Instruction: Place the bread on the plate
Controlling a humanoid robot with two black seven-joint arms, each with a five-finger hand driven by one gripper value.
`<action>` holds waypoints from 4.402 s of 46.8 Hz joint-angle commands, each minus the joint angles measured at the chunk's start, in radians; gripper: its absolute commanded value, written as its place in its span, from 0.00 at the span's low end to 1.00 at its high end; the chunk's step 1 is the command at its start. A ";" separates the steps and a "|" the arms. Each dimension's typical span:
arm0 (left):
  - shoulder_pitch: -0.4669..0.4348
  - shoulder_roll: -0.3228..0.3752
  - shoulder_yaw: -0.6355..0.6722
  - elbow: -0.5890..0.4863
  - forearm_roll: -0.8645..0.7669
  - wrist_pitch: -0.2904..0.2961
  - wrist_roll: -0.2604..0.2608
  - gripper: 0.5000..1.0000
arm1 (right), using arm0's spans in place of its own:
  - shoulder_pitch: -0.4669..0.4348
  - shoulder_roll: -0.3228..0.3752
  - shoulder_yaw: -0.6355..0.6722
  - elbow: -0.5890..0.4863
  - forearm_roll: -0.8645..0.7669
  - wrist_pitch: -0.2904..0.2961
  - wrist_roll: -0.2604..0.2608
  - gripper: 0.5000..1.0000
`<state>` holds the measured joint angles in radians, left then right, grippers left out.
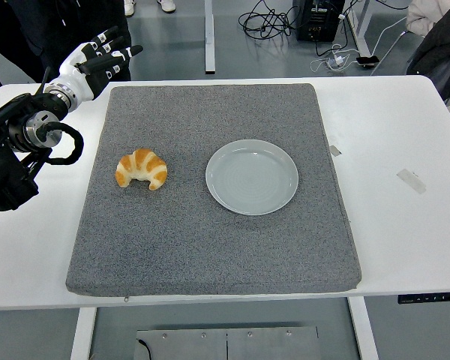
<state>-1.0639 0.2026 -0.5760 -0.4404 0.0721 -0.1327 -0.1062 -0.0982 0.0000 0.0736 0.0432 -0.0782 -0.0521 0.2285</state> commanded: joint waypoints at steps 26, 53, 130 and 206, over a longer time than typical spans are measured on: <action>-0.005 0.006 0.015 -0.001 0.018 0.001 -0.003 0.96 | 0.000 0.000 0.000 0.000 0.000 0.000 0.000 1.00; -0.001 0.276 0.185 -0.421 0.277 0.106 -0.010 0.95 | 0.000 0.000 0.000 0.000 0.000 0.000 0.000 1.00; 0.068 0.394 0.544 -0.678 1.091 0.321 -0.001 0.94 | 0.000 0.000 0.000 0.000 0.000 0.000 0.000 1.00; 0.081 0.285 0.550 -0.551 1.114 0.401 -0.076 0.00 | 0.000 0.000 0.000 0.001 0.000 0.000 0.000 1.00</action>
<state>-0.9763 0.4870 -0.0246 -0.9912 1.1859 0.2672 -0.1767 -0.0982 0.0000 0.0736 0.0431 -0.0782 -0.0521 0.2285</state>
